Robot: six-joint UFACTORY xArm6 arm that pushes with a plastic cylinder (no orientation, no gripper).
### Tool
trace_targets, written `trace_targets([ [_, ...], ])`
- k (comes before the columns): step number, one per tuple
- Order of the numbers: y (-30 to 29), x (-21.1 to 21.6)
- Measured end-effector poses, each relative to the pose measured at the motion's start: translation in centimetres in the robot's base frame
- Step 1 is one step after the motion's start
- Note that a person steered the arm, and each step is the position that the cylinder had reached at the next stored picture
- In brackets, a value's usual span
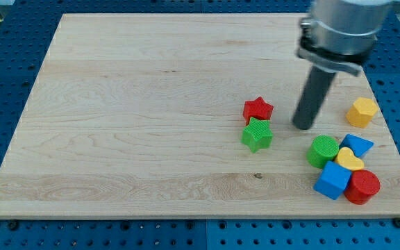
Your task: Move the blue triangle below the yellow hexagon
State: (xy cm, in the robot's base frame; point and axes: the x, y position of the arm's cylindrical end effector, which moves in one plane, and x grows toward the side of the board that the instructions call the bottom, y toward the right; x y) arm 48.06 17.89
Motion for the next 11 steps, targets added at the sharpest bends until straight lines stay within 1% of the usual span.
trace_targets([
  [1, 4.3, 1.7],
  [2, 6.2, 5.0],
  [3, 8.7, 4.3],
  [5, 8.7, -0.2],
  [6, 8.7, -1.6],
  [7, 10.1, -1.0],
  [8, 11.1, -1.4],
  [9, 11.0, -2.4],
  [10, 13.1, 0.2],
  [11, 13.8, 6.5],
])
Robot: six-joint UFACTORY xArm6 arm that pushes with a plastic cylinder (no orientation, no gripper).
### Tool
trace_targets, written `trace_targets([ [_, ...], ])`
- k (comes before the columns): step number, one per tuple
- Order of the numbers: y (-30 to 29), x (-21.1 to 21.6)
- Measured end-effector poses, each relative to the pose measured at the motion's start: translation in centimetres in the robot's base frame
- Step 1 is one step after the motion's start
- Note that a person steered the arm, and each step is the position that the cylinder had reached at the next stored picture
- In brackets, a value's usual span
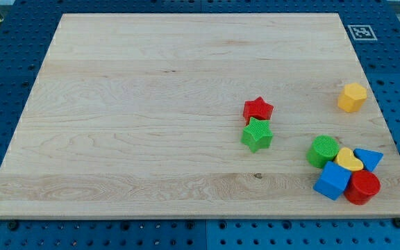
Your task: Move the blue triangle below the yellow hexagon
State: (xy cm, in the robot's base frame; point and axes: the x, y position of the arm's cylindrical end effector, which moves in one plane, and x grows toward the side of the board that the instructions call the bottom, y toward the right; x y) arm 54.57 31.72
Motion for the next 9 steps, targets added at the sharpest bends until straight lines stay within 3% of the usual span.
trace_targets([
  [1, -1.7, 4.6],
  [2, -6.0, 5.1],
  [4, -8.2, -3.1],
  [5, -8.2, -4.2],
  [6, -8.4, -1.5],
  [7, -11.5, -1.7],
  [9, -12.4, -7.4],
])
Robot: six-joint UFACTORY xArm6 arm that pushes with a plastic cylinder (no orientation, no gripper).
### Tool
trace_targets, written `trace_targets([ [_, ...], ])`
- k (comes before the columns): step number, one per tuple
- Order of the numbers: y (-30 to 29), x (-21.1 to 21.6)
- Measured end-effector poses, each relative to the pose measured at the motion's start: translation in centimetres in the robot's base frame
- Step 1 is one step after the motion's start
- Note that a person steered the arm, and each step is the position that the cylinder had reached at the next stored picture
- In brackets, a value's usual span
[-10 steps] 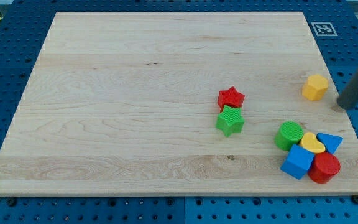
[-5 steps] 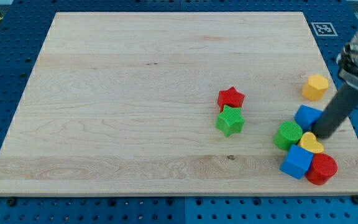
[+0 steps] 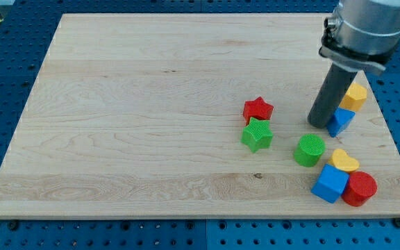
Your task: Move the blue triangle below the yellow hexagon
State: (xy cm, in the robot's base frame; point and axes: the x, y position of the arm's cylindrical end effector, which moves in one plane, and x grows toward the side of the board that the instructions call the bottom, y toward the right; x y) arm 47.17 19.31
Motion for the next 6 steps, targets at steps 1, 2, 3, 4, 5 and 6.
trace_targets([
  [1, 3.6, -0.2],
  [2, 1.5, 2.2],
  [3, 0.5, 5.4],
  [4, 2.9, 5.2],
  [5, 4.2, 3.7],
  [6, 4.8, 2.1],
])
